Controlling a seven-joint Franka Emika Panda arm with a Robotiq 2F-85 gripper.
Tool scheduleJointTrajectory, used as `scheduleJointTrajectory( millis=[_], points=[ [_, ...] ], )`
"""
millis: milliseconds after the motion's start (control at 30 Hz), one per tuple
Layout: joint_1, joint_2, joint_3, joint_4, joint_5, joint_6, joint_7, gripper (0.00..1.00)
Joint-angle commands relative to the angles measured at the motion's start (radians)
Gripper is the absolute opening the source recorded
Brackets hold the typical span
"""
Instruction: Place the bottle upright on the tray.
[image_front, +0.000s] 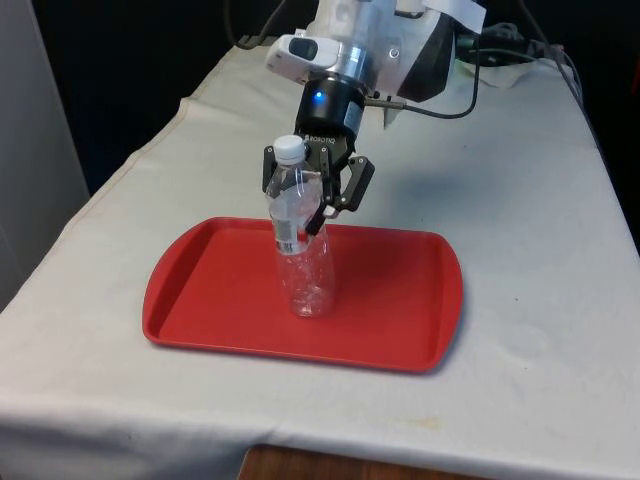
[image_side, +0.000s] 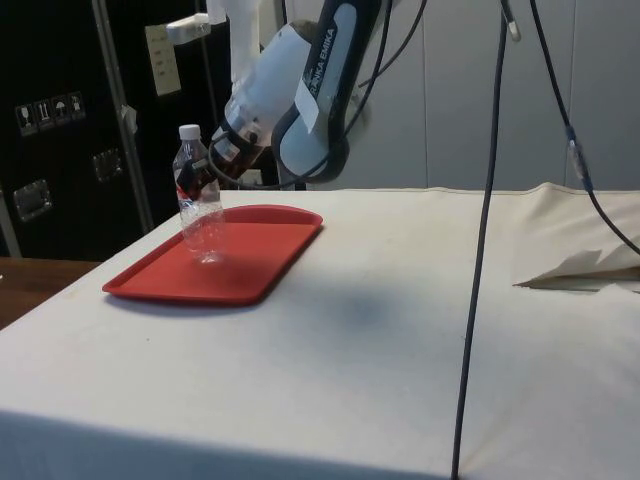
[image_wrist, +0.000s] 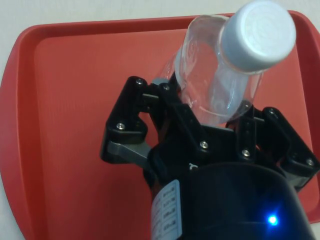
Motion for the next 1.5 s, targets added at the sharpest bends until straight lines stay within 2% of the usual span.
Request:
scheduleJointTrajectory(
  millis=[0,533,567,800,833,867,967,1400,1467],
  points=[
    [0.0,0.003,0.002,0.002,0.0,-0.001,0.001,0.35],
    [0.0,0.001,0.0,0.001,0.0,0.0,-0.001,0.36],
    [0.0,0.001,0.0,0.001,0.0,0.0,-0.001,0.37],
    [0.0,0.0,0.0,0.001,0.0,0.0,-0.001,0.72],
    [0.0,0.0,0.0,0.001,0.0,0.0,-0.001,0.72],
    [0.0,0.0,0.0,0.001,0.0,0.0,-0.001,0.85],
    [0.0,0.0,0.0,0.001,0.0,0.0,-0.001,0.99],
    [0.003,0.0,0.0,0.001,0.0,0.0,-0.002,1.0],
    [0.007,0.002,-0.003,0.001,0.003,0.0,-0.002,1.0]
  ],
)
